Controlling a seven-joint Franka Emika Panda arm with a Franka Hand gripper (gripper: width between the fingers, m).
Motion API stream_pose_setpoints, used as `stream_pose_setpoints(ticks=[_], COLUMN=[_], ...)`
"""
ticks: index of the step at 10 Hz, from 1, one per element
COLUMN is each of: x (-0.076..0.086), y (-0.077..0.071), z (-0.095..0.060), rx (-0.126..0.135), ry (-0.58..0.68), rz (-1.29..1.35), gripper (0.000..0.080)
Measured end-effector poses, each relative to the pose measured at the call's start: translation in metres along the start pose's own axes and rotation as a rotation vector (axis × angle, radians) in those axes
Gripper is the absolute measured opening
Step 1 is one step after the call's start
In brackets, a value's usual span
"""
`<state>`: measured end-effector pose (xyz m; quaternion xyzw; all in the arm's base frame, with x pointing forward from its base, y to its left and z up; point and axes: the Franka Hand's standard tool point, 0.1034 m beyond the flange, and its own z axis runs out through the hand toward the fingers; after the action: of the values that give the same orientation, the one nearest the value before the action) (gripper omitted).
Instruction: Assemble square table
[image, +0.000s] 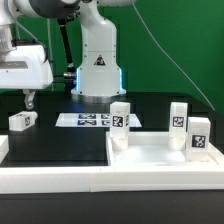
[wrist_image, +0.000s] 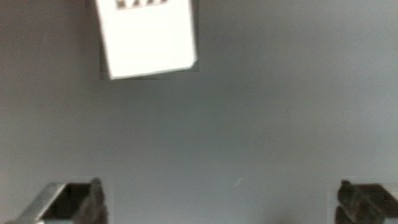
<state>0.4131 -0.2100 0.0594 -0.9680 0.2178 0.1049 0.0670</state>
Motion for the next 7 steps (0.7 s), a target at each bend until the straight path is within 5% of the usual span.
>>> stream_pose_setpoints(ticks=[3,7], x=[-0.003,-0.007], y=[0.014,0.015], z=[0.006,0.013], rx=[-0.013,0.017], ry=[-0.25,-0.481], rz=[0.038,0.045], gripper=[0.0649,0.0649])
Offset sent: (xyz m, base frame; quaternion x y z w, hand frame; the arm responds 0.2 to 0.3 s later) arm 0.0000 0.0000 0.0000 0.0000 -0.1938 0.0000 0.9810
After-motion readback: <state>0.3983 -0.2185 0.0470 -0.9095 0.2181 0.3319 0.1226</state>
